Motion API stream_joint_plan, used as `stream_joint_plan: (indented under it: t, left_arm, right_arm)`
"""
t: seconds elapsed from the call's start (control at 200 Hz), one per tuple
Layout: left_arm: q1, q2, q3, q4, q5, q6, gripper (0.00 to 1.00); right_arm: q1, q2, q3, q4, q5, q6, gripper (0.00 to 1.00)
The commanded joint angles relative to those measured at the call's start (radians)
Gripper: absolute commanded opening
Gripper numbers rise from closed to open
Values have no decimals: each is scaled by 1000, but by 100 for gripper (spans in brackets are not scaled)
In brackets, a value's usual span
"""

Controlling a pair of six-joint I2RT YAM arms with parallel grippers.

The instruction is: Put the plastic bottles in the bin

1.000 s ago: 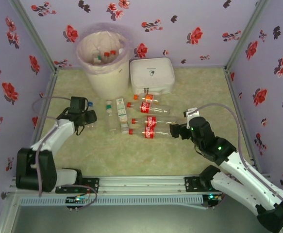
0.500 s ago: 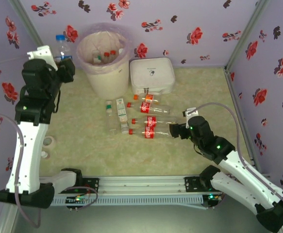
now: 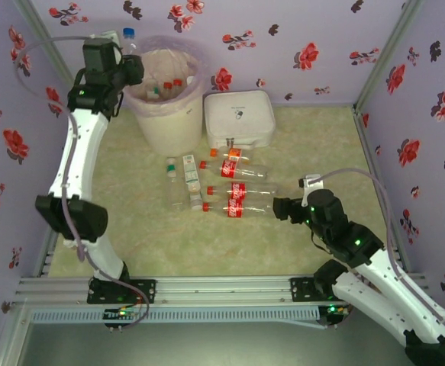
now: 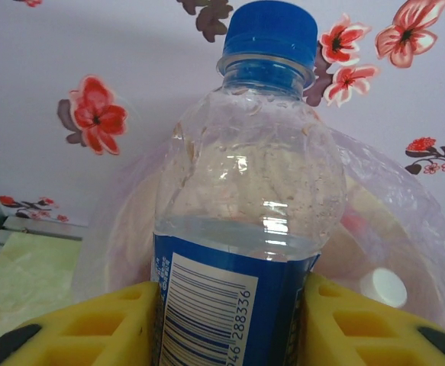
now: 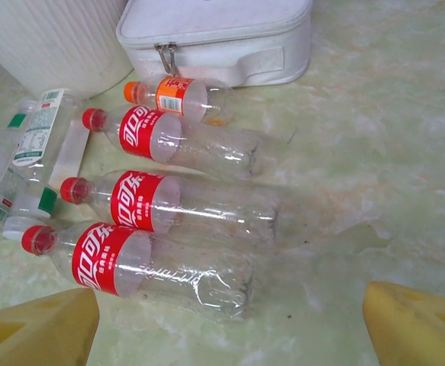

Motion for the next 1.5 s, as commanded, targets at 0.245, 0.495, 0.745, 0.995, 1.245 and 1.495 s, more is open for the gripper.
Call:
stream_joint_plan:
  t: [0.245,0.495,0.745,0.995,1.245,1.495]
  left_arm:
    - [-42,324,349,-296,18,133,0]
    - [-50,415,274,-355,15,167,0]
    - [-53,508,233,-377,51,193,7]
    - [-56,463,170,-334,78,191,52]
    - [-62,357,211,-312,81,192,78]
    - [-79,221,186,-235,81,195,94]
  right_arm:
    - [-6,-40,-37,-8,-24,69,90]
    - [-6,-29,-42,-7,-24,67,91]
    - [-6,-37,-40,-21,-18,70,91]
    - [-6,-36,-42,-28,-18,69,91]
    - [-6,-28,-49,-13,-25,54,92]
    - [-7,-46,-54,-16,-24,-3,96]
